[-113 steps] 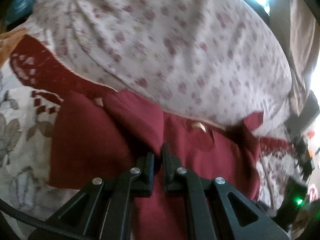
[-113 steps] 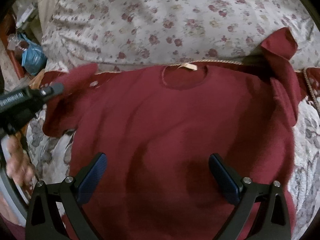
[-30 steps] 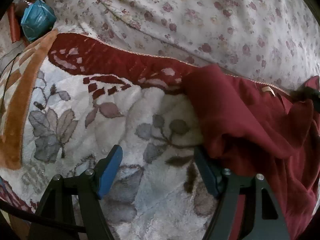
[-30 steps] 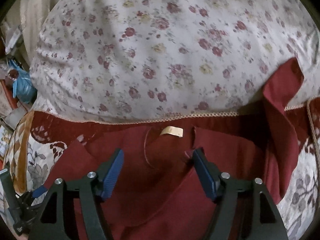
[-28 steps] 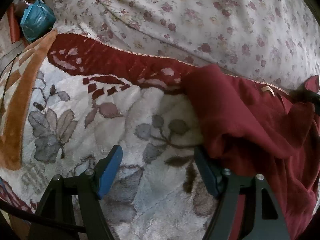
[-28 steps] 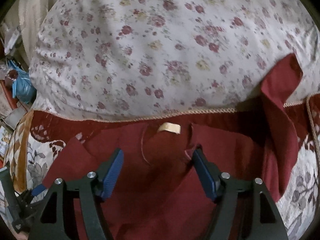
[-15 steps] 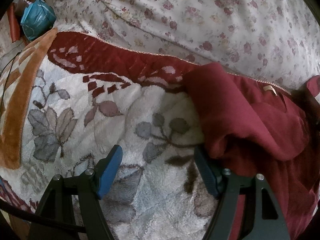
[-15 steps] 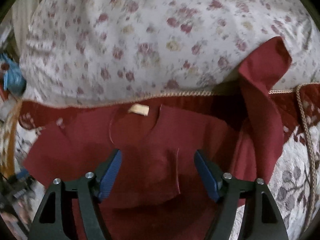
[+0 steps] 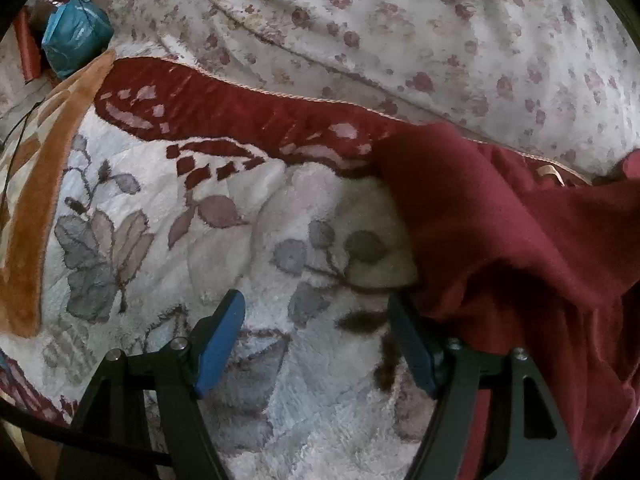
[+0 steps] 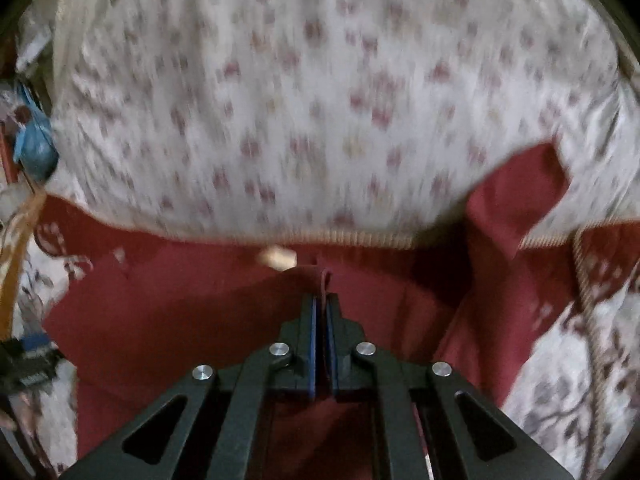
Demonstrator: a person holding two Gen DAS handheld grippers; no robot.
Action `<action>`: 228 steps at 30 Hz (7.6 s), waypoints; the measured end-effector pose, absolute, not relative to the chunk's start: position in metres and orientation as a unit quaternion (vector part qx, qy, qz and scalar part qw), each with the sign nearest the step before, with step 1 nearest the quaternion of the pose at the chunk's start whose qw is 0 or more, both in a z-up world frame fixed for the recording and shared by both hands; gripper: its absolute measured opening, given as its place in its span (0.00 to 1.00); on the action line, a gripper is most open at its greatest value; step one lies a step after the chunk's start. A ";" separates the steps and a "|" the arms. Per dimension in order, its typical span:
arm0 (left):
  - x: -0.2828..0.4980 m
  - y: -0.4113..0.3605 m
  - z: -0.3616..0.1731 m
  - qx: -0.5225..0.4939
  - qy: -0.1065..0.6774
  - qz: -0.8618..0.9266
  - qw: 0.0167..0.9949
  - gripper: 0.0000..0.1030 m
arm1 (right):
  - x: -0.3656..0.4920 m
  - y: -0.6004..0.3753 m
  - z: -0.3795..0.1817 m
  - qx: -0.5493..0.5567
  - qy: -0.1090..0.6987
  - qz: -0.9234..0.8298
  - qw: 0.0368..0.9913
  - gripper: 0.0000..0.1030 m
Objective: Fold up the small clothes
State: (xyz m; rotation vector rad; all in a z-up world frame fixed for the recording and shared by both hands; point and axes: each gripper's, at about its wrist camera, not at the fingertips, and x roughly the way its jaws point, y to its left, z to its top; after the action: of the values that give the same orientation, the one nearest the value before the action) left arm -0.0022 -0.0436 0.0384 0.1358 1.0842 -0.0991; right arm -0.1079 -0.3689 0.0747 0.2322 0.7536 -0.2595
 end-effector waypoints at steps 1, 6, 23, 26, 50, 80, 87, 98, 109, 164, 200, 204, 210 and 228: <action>-0.001 -0.043 0.038 0.061 0.516 -0.045 0.853 0.71 | -0.110 -0.369 0.087 0.106 0.353 -0.129 0.920 0.05; 0.003 -0.040 0.035 0.033 0.522 -0.046 0.851 0.71 | -0.111 -0.375 0.108 0.101 0.338 -0.136 0.926 0.05; -0.011 -0.058 0.053 0.040 0.496 -0.132 0.857 0.71 | -0.118 -0.384 0.129 0.101 0.321 -0.140 0.931 0.05; -0.020 -0.054 0.065 0.031 0.481 -0.168 0.860 0.71 | -0.119 -0.385 0.131 0.101 0.322 -0.140 0.931 0.05; -0.002 -0.047 0.038 0.063 0.516 -0.094 0.849 0.63 | -0.098 -0.408 0.049 0.099 0.423 -0.176 0.883 0.05; 0.007 -0.060 0.037 0.083 0.491 -0.063 0.865 0.86 | -0.055 -0.351 0.009 0.116 0.474 -0.078 0.869 0.29; 0.000 -0.063 0.047 0.087 0.475 -0.066 0.873 0.86 | -0.096 -0.348 0.034 0.092 0.462 -0.071 0.879 0.31; -0.012 -0.066 0.069 0.072 0.458 -0.073 0.883 0.86 | -0.115 -0.354 0.021 0.092 0.477 -0.087 0.870 0.38; -0.018 -0.090 0.067 0.072 0.460 -0.101 0.879 0.86 | -0.124 -0.353 0.019 0.108 0.467 -0.095 0.873 0.49; 0.000 -0.101 0.044 0.049 0.501 -0.113 0.857 0.88 | -0.088 -0.546 0.097 0.245 0.345 -0.046 0.905 0.08; 0.006 -0.073 0.061 -0.029 0.476 -0.099 0.873 0.88 | -0.027 -0.287 0.072 -0.002 0.470 0.075 0.879 0.65; 0.007 -0.070 0.064 -0.036 0.476 -0.096 0.873 0.88 | -0.012 -0.290 0.025 -0.075 0.534 0.003 0.842 0.46; 0.007 -0.065 0.071 -0.048 0.467 -0.095 0.878 0.88 | -0.036 -0.323 0.041 0.024 0.493 0.045 0.869 0.13; 0.008 -0.092 0.069 -0.069 0.468 -0.159 0.866 0.88 | -0.120 -0.323 0.064 0.150 0.434 0.157 0.874 0.67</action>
State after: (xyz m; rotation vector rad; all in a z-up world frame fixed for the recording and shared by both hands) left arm 0.0085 -0.0919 0.0689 -0.1444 0.9810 -0.3339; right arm -0.1204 -0.3228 0.0636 0.3128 0.9063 0.3288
